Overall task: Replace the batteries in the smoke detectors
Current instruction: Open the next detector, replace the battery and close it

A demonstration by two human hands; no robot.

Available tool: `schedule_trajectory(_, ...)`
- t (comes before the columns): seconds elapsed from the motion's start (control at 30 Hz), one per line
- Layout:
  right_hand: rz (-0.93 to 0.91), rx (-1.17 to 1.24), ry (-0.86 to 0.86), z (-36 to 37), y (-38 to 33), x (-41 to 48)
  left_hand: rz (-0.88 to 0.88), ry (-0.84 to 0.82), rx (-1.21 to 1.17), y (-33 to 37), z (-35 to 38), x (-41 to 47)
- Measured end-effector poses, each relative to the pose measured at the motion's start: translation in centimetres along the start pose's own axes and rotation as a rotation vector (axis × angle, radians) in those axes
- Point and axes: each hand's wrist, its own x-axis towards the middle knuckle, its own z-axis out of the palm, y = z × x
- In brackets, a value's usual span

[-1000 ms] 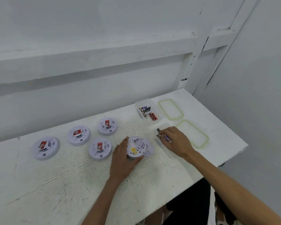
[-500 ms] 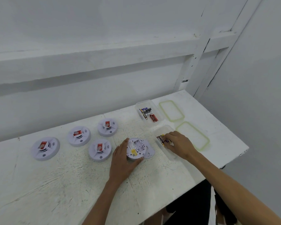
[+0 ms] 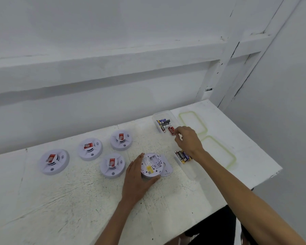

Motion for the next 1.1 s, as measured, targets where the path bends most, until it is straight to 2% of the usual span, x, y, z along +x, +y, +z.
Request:
schedule_trajectory(0.17,0.05,-0.037,-0.053,1.4,-0.5,3.5,0.012,0.01,0.011,-0.3,0.2,0.2)
schedule_trajectory(0.5,0.103,-0.168,-0.34,3.4,-1.7,8.0,0.017,0.04,0.039,-0.2,0.3,0.2)
schedule_trajectory(0.63,0.12,-0.261,-0.388,4.2,-1.9,8.8,0.041,0.087,0.029,0.3,0.2,0.3)
schedule_trajectory(0.93,0.153,-0.22,-0.375,4.4,-1.8,9.8,0.01,0.077,0.054,0.2,0.4,0.6)
schedule_trajectory(1.1,0.167,-0.109,-0.186,3.3,-2.1,9.1,0.002,0.046,0.063,-0.3,0.5,0.8)
